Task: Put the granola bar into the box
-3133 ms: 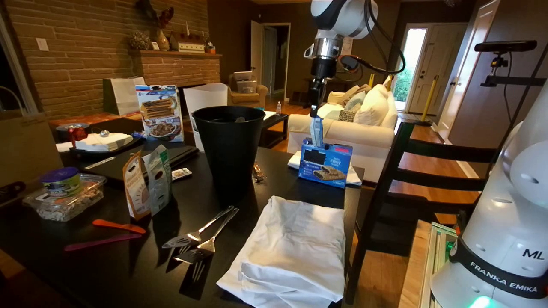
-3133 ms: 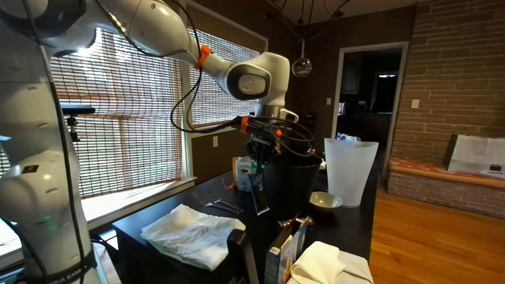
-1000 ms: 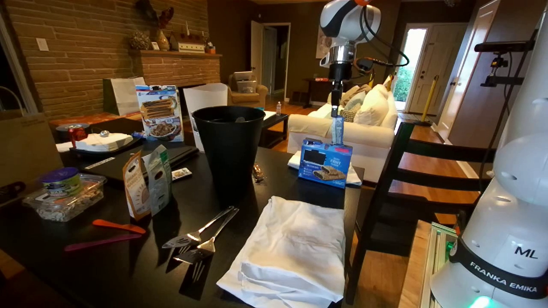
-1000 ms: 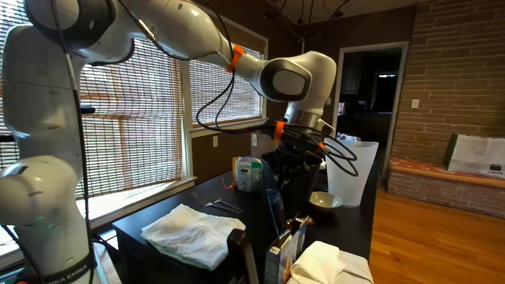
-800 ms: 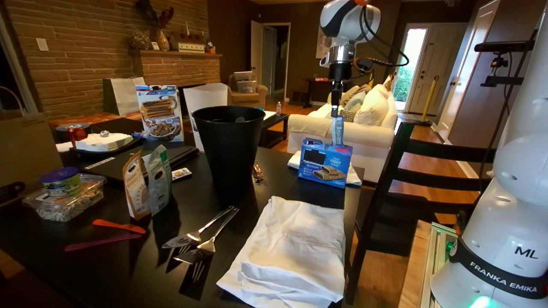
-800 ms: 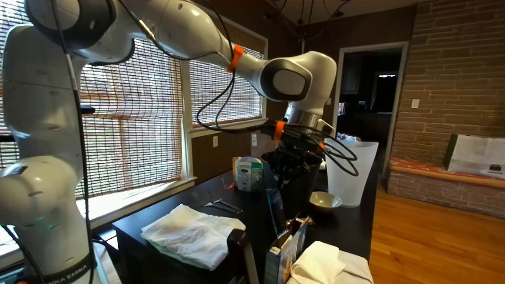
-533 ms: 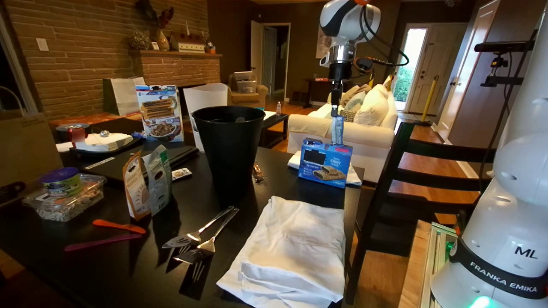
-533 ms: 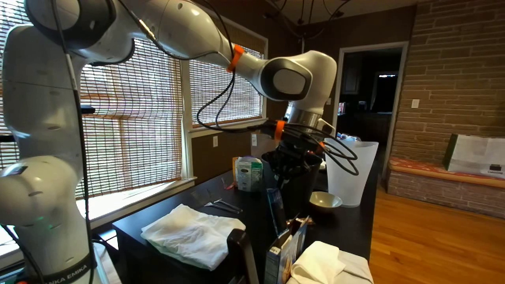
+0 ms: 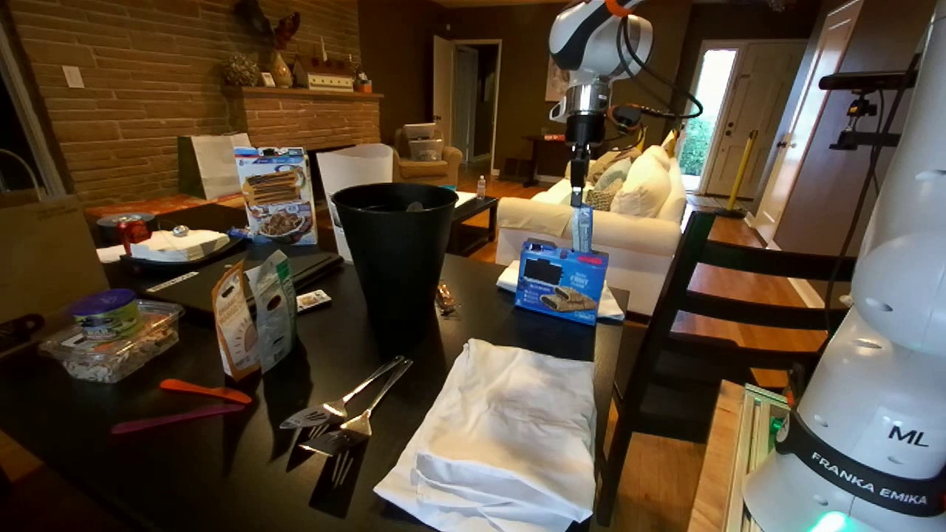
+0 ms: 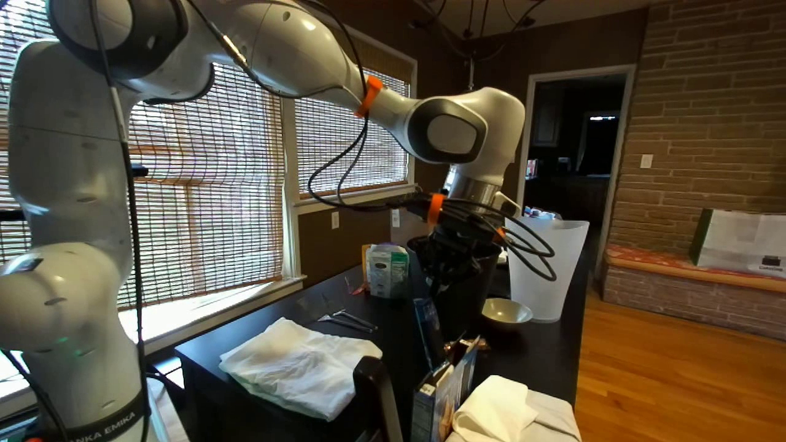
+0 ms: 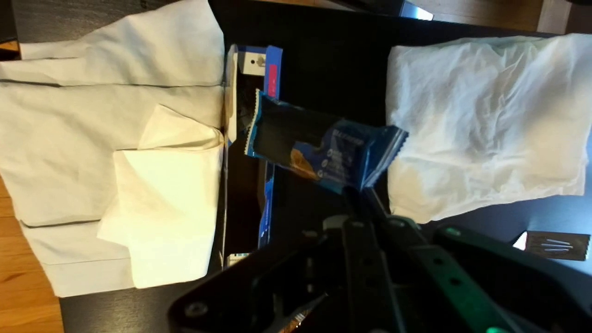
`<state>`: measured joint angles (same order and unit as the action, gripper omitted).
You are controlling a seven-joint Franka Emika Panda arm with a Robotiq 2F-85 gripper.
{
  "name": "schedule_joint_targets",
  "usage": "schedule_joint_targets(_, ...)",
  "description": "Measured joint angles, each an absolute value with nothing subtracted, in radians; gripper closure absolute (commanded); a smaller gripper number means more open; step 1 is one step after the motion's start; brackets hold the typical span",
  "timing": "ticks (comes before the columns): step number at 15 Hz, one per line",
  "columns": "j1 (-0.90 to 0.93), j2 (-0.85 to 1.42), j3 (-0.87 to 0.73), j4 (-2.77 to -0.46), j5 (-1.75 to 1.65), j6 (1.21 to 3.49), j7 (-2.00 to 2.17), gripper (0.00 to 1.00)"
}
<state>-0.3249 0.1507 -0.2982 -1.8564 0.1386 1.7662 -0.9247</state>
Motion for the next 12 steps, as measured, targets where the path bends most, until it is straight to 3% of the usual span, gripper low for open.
schedule_joint_targets(12,-0.336,0.172,-0.291,-1.845,0.158,1.746,-0.927,1.0)
